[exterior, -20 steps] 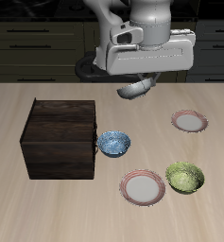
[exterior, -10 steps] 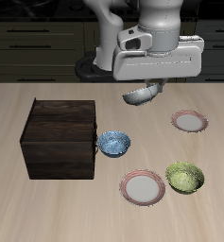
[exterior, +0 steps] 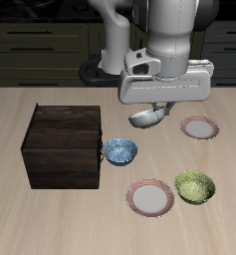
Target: Place the white bowl on the plate next to the green bowl
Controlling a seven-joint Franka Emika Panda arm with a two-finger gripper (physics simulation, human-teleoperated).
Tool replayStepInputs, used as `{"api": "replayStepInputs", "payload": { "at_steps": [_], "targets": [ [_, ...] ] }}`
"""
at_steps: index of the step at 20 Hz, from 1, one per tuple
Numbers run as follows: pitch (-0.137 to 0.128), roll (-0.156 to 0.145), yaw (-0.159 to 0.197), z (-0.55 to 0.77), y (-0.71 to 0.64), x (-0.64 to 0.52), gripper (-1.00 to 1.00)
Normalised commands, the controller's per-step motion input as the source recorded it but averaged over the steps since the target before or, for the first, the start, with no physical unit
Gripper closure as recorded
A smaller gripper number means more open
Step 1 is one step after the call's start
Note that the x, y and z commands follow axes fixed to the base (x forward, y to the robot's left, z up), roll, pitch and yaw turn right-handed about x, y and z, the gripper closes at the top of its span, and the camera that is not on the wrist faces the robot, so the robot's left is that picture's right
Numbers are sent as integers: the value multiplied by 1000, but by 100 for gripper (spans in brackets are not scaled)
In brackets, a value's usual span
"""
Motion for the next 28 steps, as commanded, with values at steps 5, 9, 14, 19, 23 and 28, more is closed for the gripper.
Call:
{"api": "replayStepInputs", "payload": {
  "at_steps": [5,9,14,19,23,28],
  "targets": [
    [69,-30,16,-517,-18,138,100],
    [15,-19,35,-359,68,138,100],
    [25,-25,-6,-272,-48,150,100],
    [17,-16,8,-295,-27,102,100],
    [14,12,-3,-267,46,61,100],
    [28,2,-6,-218,-12,20,100]
  ]
}}
